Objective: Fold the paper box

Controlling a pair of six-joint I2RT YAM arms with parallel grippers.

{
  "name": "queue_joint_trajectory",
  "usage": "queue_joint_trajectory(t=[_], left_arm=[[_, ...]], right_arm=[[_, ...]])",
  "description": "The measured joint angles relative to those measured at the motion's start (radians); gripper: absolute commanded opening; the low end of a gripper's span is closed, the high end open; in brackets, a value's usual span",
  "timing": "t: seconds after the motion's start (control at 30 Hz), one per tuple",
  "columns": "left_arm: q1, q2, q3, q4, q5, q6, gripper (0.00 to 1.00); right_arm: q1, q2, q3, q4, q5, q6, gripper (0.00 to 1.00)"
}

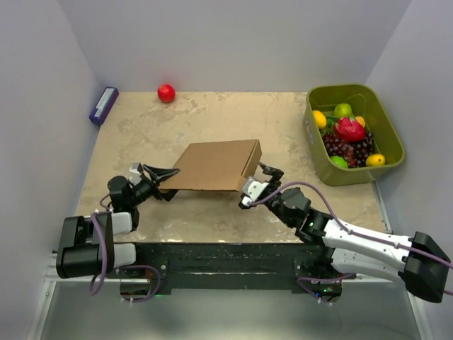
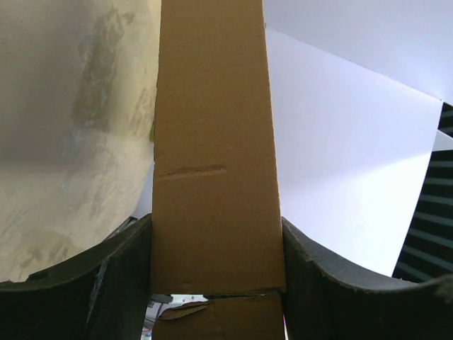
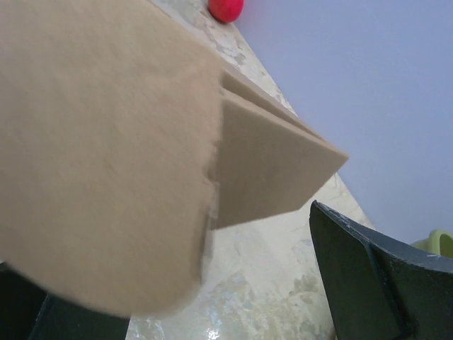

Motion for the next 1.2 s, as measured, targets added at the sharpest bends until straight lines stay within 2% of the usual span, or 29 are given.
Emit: queue_joint_trajectory(t=[0.17, 0.3, 0.33, 0.47, 0.57, 0.67, 0.7, 0.73, 0.77, 0.87, 1.03, 1.2], left_arm=[[-0.017, 0.042, 0.041, -0.043, 0.022, 0.04, 0.0], [-0.02, 0.072, 0.113, -0.124, 0.05, 0.116, 0.0], [-0.02, 0.074, 0.137, -0.159, 0.054, 0.143, 0.0], [-0.02, 0.075, 0.233, -0.317, 0.066, 0.276, 0.0], [-0.02, 0.075, 0.308, -0.468, 0.075, 0.395, 0.0], [-0.02, 0.075, 0.343, -0.549, 0.076, 0.44, 0.0], [-0.02, 0.075, 0.351, -0.571, 0.076, 0.452, 0.04], [-0.02, 0.075, 0.354, -0.583, 0.076, 0.457, 0.14], [-0.02, 0.075, 0.356, -0.597, 0.076, 0.463, 0.41], [-0.012, 0.075, 0.357, -0.621, 0.076, 0.478, 0.74], [0.002, 0.074, 0.392, -0.629, 0.078, 0.532, 0.99], [0.013, 0.073, 0.465, -0.641, 0.089, 0.596, 1.0]], right_arm=[[0.099, 0.043, 0.0, 0.0, 0.086, -0.098, 0.98], [0.167, 0.084, -0.005, 0.005, 0.197, -0.166, 0.94], [0.174, 0.096, -0.005, 0.005, 0.216, -0.175, 0.91], [0.186, 0.125, -0.005, -0.007, 0.266, -0.2, 0.69], [0.193, 0.132, -0.005, -0.02, 0.292, -0.209, 0.57], [0.201, 0.132, -0.005, -0.033, 0.301, -0.217, 0.48], [0.204, 0.132, -0.005, -0.036, 0.303, -0.219, 0.45], [0.208, 0.132, -0.005, -0.041, 0.304, -0.219, 0.43], [0.209, 0.132, -0.005, -0.047, 0.306, -0.217, 0.4], [0.214, 0.132, -0.005, -0.066, 0.304, -0.2, 0.34], [0.217, 0.129, -0.001, -0.101, 0.266, -0.151, 0.31], [0.224, 0.112, 0.021, -0.154, 0.204, -0.099, 0.28]])
